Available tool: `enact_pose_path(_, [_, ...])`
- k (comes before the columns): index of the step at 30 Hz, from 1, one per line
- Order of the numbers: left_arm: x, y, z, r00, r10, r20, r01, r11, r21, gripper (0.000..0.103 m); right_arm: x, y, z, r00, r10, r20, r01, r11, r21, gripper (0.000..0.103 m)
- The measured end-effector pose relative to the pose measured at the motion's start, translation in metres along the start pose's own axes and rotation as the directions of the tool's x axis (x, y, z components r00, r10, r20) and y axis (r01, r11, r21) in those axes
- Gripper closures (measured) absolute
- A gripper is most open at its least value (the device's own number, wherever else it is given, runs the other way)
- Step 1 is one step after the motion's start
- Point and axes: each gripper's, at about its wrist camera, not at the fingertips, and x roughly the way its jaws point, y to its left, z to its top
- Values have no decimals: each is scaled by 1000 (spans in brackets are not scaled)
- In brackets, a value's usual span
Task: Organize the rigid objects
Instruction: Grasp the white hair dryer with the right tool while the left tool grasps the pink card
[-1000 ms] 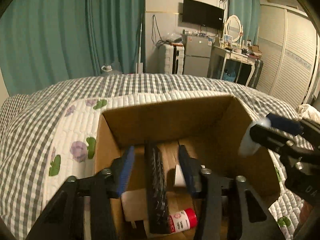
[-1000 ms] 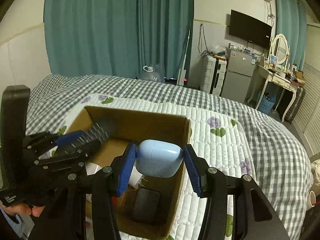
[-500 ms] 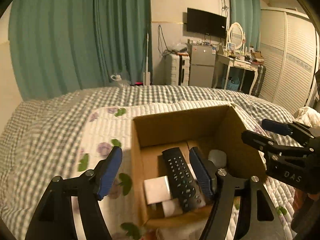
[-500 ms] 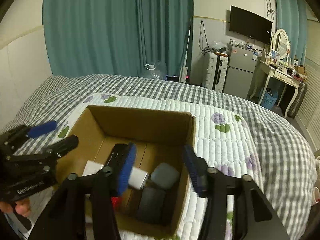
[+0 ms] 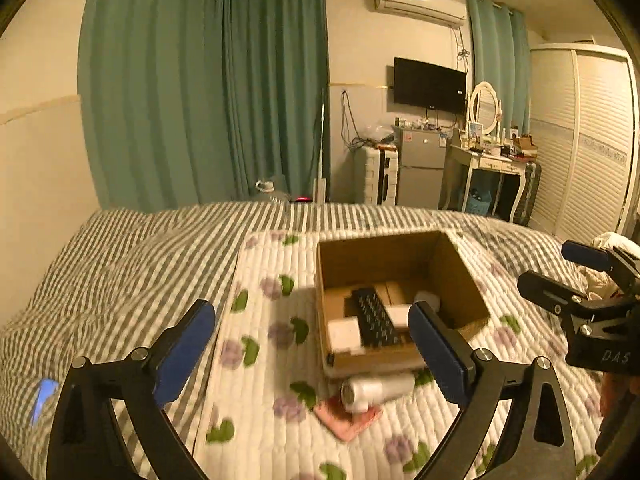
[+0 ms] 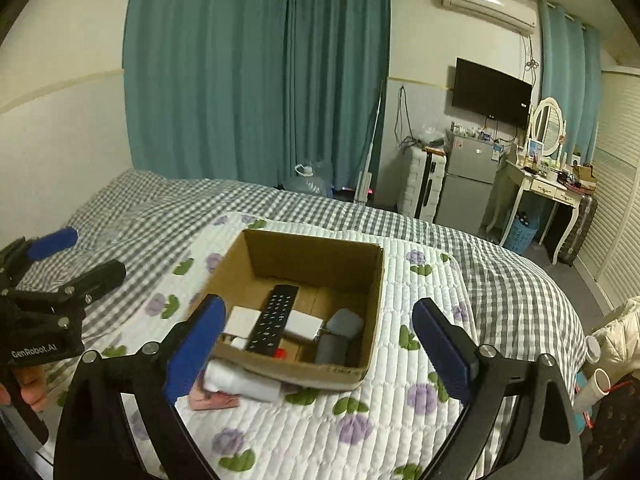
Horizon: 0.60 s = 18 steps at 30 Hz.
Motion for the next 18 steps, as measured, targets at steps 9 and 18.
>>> enact_pose_path(9, [42, 12, -74, 988, 37, -152, -37, 999, 6, 4, 42, 27, -61, 987, 45, -153, -50, 998, -29, 7])
enact_pose_path(18, [87, 29, -109, 959, 58, -278, -73, 996, -42, 4, 138, 72, -111, 939, 114, -326, -167, 976, -140, 7])
